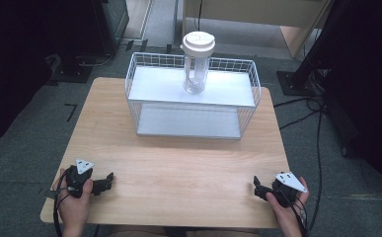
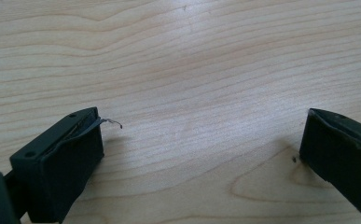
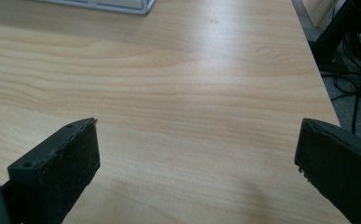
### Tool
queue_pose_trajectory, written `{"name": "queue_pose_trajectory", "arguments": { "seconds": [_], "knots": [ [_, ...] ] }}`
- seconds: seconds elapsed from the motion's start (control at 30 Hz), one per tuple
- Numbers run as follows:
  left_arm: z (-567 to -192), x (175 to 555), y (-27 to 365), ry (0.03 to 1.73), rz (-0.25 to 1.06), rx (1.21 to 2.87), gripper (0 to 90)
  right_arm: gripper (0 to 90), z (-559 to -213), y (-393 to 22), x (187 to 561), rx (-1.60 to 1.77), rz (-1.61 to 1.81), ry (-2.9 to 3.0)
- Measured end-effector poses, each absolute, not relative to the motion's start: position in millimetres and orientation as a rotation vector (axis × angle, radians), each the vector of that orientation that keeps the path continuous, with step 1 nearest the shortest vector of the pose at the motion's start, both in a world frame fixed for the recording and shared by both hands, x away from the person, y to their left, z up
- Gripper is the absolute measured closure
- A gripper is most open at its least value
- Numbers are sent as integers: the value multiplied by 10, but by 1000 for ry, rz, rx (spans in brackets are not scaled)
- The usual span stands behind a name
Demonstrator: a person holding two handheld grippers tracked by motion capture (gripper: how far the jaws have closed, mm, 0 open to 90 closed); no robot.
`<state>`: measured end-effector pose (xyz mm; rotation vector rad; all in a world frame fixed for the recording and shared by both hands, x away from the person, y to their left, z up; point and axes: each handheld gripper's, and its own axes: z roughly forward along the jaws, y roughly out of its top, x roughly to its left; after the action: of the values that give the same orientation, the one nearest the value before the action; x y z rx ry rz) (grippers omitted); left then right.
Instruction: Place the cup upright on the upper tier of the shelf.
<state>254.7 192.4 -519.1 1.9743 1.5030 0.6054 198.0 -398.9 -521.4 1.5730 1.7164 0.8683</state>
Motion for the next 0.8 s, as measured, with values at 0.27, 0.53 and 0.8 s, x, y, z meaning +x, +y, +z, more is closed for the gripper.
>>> {"name": "queue_pose_trajectory", "arguments": {
  "seconds": [0.27,0.53,0.8],
  "knots": [
    [-5191,2547,1924,1503,605,1974,0,2,-5250,-4073,1930,1637,744,1796],
    [-5191,2547,1924,1503,605,1975,0,2,-5265,-4151,1918,1730,782,1812],
    [-5190,2548,1923,1502,606,1976,0,2,-5264,-4160,1901,1726,782,1818]
  ]
}}
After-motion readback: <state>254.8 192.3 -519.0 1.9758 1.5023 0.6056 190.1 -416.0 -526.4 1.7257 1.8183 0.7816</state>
